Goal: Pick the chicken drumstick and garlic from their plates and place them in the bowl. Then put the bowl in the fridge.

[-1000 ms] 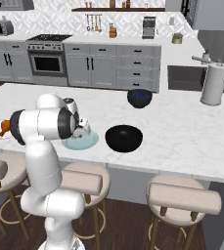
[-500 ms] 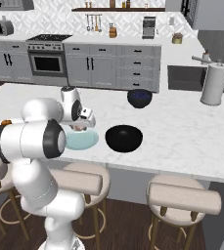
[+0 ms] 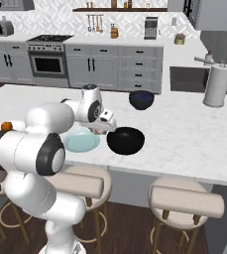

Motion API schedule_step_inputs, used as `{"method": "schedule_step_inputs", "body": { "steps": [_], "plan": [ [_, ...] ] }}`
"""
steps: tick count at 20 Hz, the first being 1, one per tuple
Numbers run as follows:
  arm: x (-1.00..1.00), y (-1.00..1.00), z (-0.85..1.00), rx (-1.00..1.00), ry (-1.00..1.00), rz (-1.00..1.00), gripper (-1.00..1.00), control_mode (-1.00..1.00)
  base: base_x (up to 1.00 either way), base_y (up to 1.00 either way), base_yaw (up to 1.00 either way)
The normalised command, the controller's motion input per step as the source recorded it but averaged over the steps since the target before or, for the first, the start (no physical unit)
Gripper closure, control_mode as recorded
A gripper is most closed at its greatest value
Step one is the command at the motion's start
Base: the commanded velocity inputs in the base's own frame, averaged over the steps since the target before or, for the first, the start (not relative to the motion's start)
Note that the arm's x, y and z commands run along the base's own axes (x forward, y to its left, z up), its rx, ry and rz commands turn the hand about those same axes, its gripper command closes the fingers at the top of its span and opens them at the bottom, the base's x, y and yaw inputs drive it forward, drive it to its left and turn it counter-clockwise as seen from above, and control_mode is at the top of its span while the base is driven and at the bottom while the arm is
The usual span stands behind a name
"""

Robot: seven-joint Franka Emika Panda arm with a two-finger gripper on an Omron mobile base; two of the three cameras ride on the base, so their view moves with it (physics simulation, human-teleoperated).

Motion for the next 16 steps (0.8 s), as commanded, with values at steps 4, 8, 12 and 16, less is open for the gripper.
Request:
{"method": "schedule_step_inputs", "body": {
  "steps": [4, 8, 12, 16],
  "plan": [
    [0.07, -0.93, -0.04, 0.00, 0.00, -0.02, 1.00, -1.00, 0.00, 0.00, 0.00],
    [0.45, -0.58, -0.21, 0.07, 0.00, 0.00, 1.00, -1.00, 0.00, 0.00, 0.00],
    [0.51, -0.36, -0.38, 0.12, 0.00, 0.02, 1.00, -1.00, 0.00, 0.00, 0.00],
    [0.46, -0.08, -0.29, 0.03, 0.00, 0.00, 1.00, -1.00, 0.00, 0.00, 0.00]
  ]
}}
